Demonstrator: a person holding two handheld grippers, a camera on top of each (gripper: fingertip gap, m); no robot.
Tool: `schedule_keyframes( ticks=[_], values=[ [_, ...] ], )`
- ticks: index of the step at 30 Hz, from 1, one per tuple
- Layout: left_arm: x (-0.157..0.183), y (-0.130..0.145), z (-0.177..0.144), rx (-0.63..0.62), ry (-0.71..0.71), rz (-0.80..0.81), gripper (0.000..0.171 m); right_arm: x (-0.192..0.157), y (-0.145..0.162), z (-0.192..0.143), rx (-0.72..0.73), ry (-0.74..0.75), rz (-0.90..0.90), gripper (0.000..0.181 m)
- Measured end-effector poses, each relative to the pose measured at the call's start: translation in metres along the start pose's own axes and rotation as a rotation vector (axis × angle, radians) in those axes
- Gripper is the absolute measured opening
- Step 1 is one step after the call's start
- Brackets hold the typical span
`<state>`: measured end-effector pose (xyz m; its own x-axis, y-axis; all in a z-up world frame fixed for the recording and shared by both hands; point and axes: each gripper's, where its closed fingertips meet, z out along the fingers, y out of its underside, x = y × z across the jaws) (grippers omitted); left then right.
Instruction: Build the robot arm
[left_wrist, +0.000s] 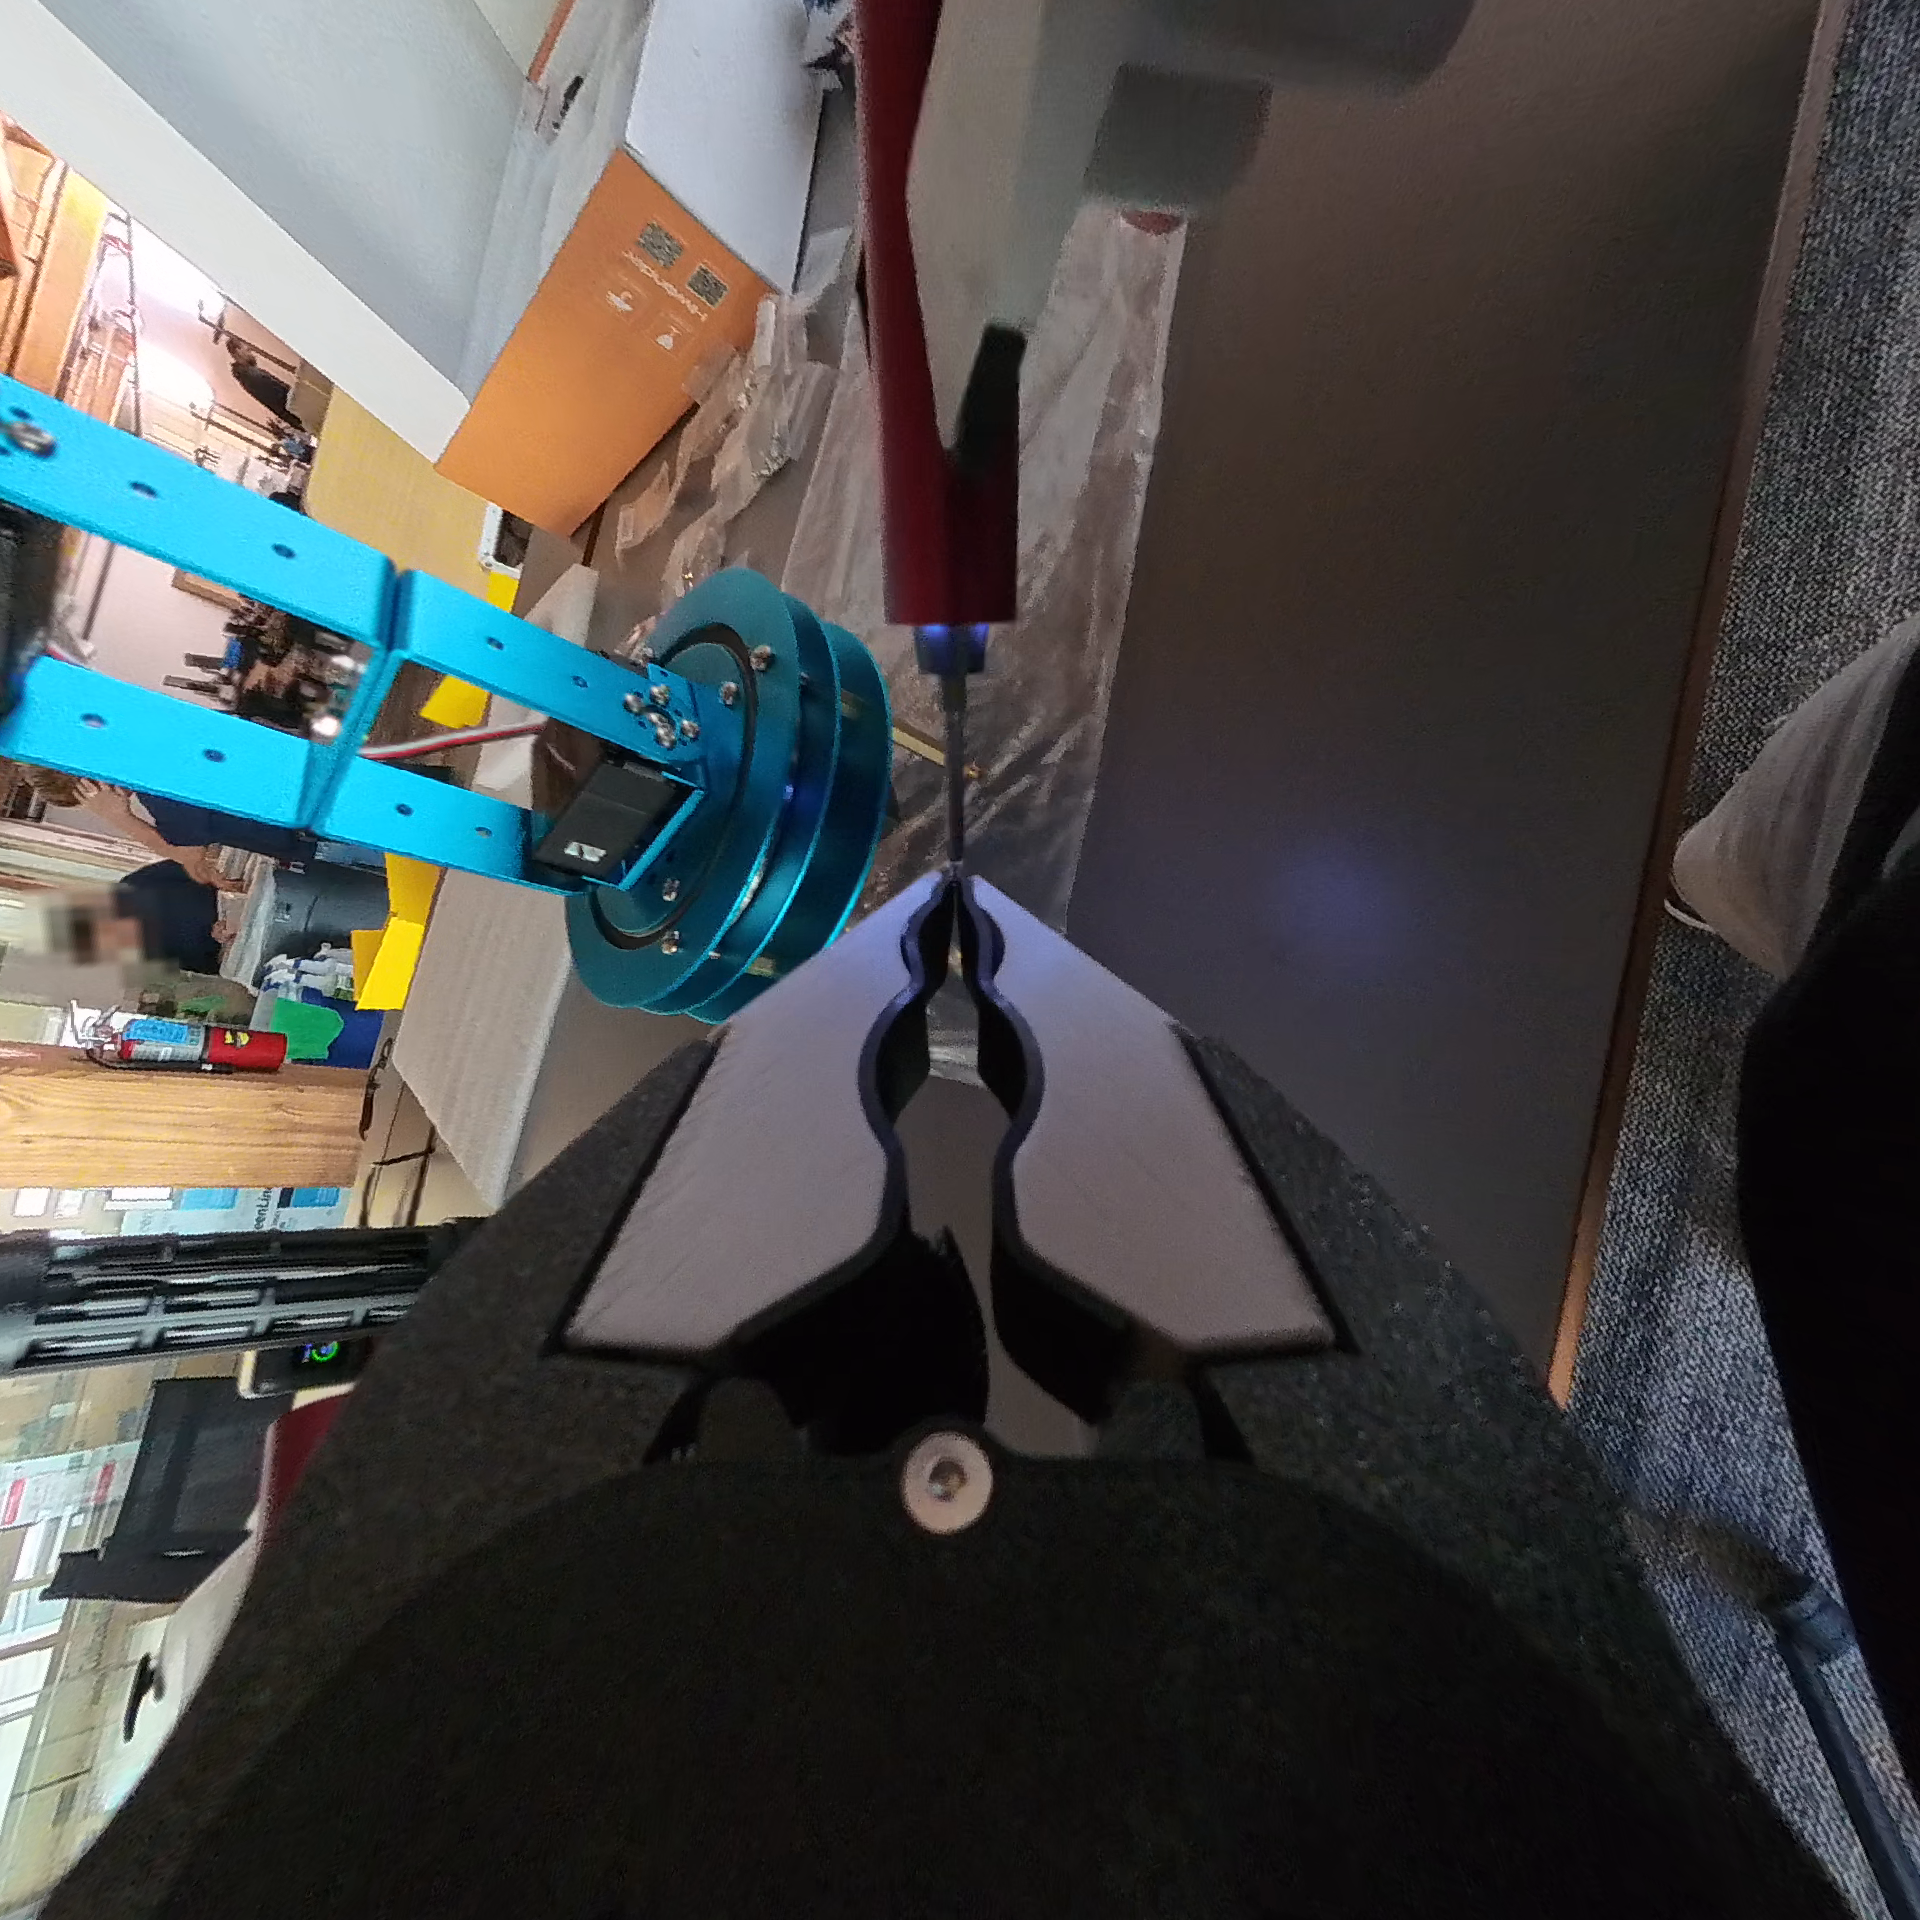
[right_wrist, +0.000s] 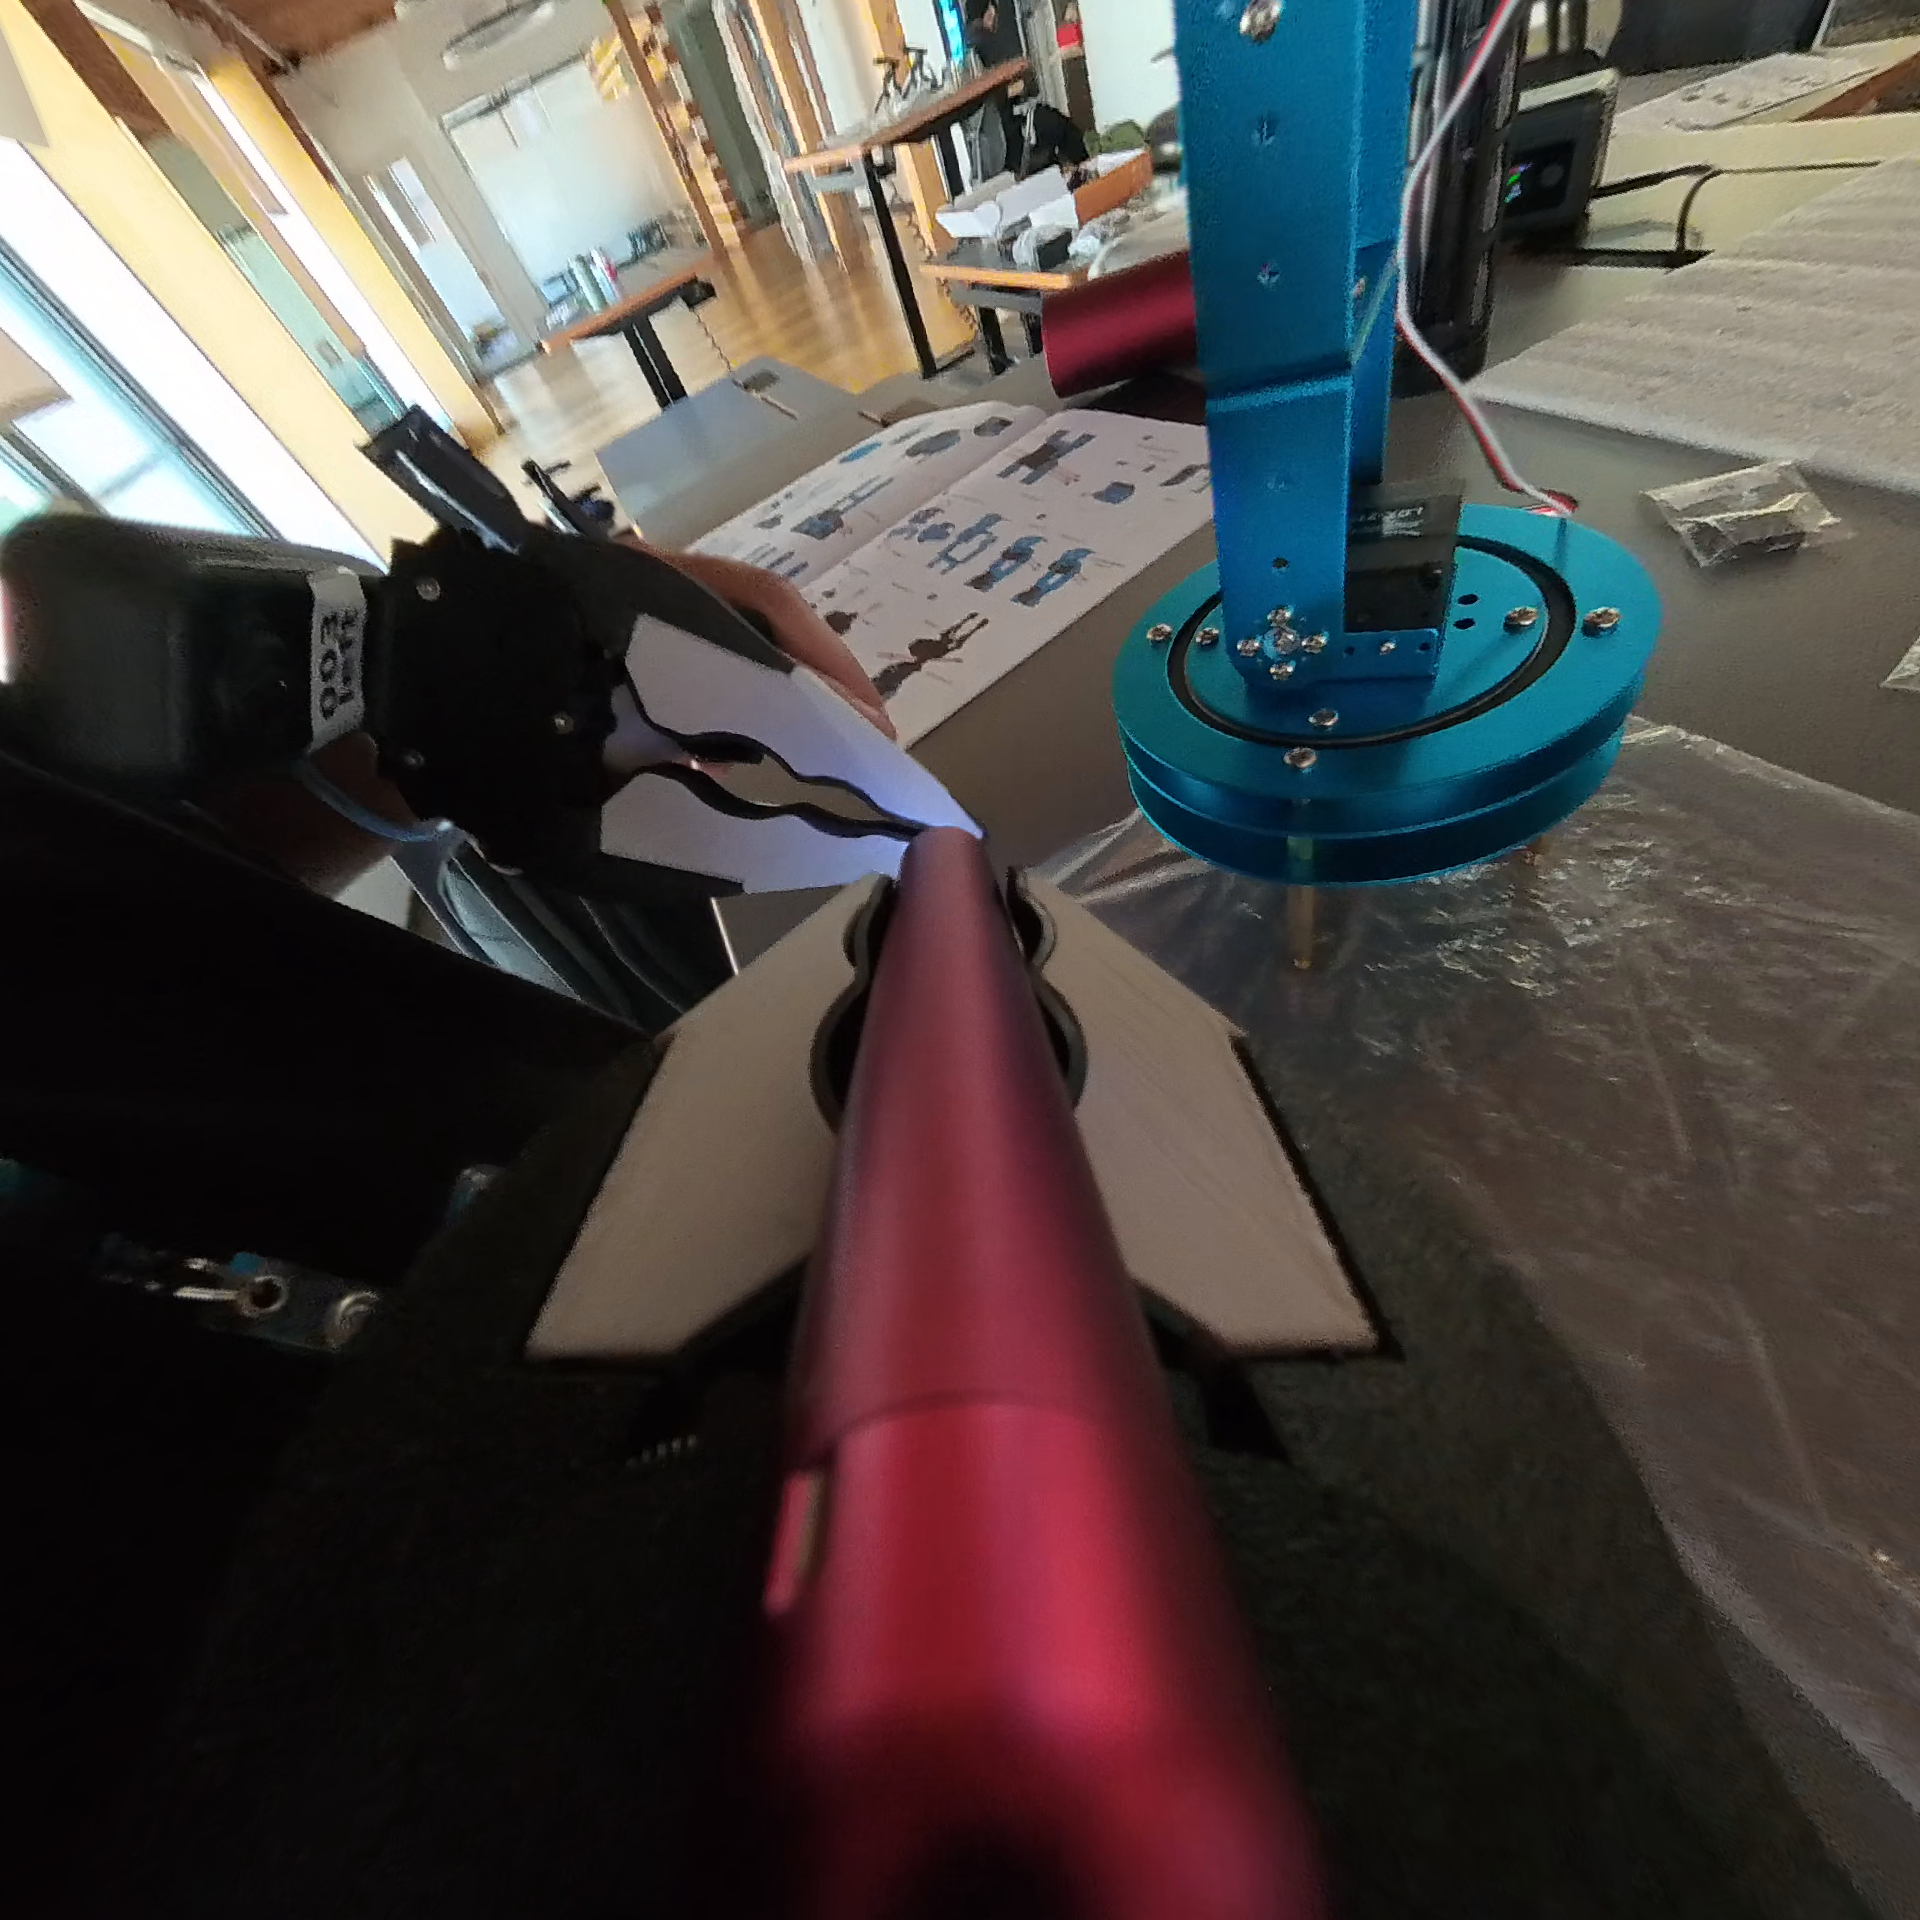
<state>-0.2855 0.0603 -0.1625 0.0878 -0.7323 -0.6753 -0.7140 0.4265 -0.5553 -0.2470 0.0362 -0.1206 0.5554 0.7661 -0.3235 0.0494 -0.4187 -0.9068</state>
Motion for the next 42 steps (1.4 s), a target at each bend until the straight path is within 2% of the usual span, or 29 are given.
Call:
schedule_keyframes(
  ticks=[5,26,29,32,35,38,42],
  values=[
    [-0.003,-0.006,-0.001,0.007,0.023,-0.060,0.000,0.001,-0.003,-0.004,0.032,-0.012,0.046,0.024],
    [-0.007,-0.010,-0.001,0.013,-0.005,-0.028,0.000,0.001,-0.006,-0.014,0.045,-0.001,0.054,0.024],
    [-0.006,-0.007,-0.001,0.000,-0.001,-0.043,0.000,0.010,-0.001,-0.016,0.028,0.041,0.045,0.023],
    [-0.005,0.004,0.002,-0.042,-0.003,-0.070,0.000,0.033,0.012,-0.022,-0.021,0.147,0.066,0.023],
    [-0.006,0.012,0.005,-0.069,-0.009,-0.158,0.000,0.061,0.018,-0.030,-0.028,0.261,0.092,0.022],
    [-0.007,0.025,0.013,-0.109,-0.016,-0.317,0.000,0.088,0.028,-0.032,-0.093,0.378,0.021,0.022],
    [-0.006,0.037,0.018,-0.152,0.011,-0.575,0.003,0.089,0.024,-0.019,-0.108,0.345,-0.016,0.023]
  ],
)
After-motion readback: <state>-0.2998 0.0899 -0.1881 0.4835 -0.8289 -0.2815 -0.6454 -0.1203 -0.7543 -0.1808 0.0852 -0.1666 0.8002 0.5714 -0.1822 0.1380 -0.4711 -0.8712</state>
